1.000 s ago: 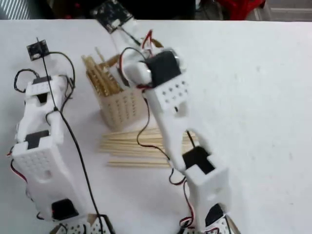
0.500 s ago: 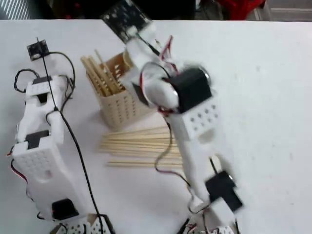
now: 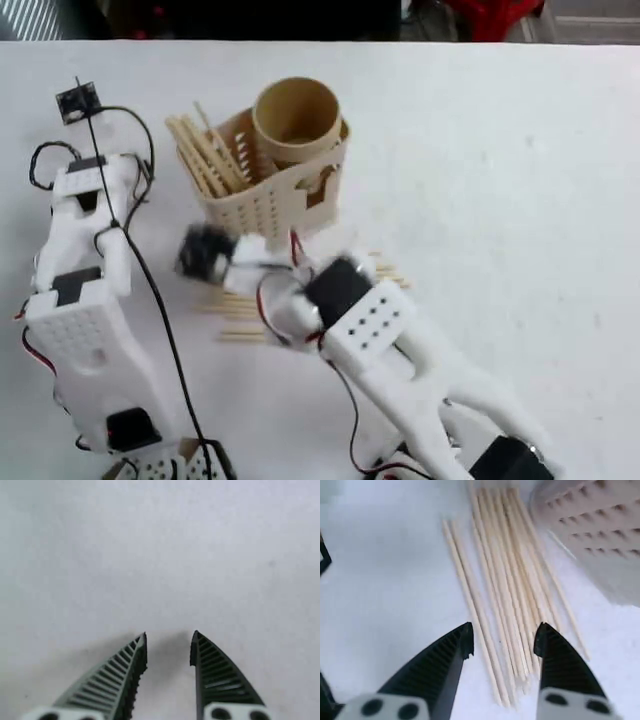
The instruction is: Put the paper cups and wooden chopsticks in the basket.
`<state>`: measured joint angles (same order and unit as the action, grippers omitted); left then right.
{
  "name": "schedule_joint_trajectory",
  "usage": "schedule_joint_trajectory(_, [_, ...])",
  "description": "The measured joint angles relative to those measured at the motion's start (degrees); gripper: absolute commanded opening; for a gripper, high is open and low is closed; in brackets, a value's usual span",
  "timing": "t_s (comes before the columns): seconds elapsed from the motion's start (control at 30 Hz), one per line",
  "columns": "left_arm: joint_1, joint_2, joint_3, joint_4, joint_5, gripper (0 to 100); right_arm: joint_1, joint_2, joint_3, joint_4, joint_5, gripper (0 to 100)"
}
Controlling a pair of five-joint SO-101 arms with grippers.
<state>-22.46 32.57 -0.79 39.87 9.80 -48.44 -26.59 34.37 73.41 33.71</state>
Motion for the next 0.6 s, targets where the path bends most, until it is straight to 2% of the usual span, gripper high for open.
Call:
schedule_joint_trajectory(0.07, [0.0,0.0,0.0,0.0,0.0,16,0.4,-0.2,8.9,-7.5,3.1,10.5])
schedule_joint_trajectory(0.17, [0.0,0.0,0.0,0.0,0.0,16,0.0,-0.2,16.5,-14.7,6.6,14.4])
schedule_joint_trajectory(0.3, [0.0,0.0,0.0,0.0,0.0,16,-0.9,1.7,21.6,-18.0,9.3,20.4])
schedule_joint_trajectory(0.6, [0.0,0.0,0.0,0.0,0.0,16,-2.0,6.2,24.4,-24.9,9.8,14.3])
